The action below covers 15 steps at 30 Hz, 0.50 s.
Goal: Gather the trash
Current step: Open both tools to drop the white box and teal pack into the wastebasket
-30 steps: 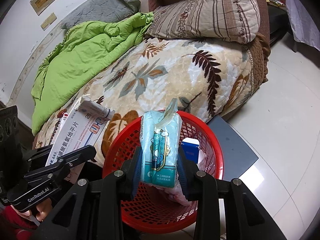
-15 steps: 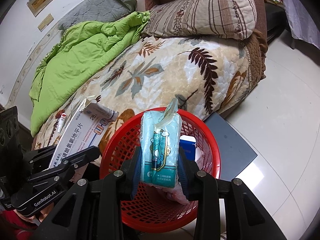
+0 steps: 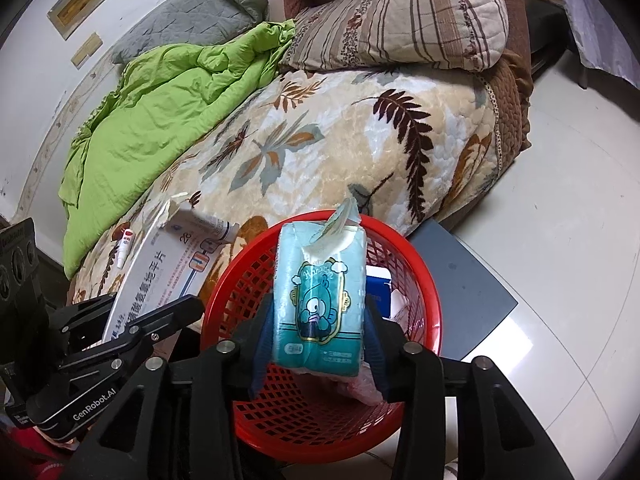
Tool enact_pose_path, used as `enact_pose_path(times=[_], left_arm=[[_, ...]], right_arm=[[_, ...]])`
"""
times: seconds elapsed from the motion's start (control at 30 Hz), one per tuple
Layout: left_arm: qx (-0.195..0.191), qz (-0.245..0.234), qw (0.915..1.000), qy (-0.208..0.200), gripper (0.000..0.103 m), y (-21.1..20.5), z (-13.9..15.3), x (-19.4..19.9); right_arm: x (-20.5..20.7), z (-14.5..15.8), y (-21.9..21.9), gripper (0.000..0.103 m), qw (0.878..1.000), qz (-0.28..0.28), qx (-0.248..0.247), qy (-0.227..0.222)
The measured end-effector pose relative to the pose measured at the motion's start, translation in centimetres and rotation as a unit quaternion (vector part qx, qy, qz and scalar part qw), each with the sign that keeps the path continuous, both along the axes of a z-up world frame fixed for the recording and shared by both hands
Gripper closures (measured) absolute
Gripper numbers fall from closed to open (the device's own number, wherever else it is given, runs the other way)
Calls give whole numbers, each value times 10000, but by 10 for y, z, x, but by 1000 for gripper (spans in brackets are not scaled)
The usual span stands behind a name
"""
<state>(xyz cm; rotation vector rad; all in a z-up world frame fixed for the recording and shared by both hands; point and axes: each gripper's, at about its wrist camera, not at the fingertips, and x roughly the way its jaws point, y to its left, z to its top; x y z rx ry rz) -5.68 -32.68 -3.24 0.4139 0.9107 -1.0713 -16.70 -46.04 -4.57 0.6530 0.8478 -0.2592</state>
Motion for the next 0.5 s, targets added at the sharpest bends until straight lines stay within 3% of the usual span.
enact_pose_path(times=[0.03, 0.17, 0.37, 0.5], left_arm=[[4, 2, 10000, -4, 88, 0, 0, 0], [-55, 79, 9999, -66, 65, 3, 3, 0], [-150, 184, 9997, -54, 64, 9, 8, 4], [-238, 325, 9992, -2, 64, 16, 12, 10]], right_arm=[[-1, 0, -1, 55, 10000, -17, 1, -1], [-2, 3, -3, 53, 10000, -67, -19, -23], [3, 3, 4, 50, 9999, 148, -13, 83], [6, 6, 13, 45, 9989, 254, -322, 225]])
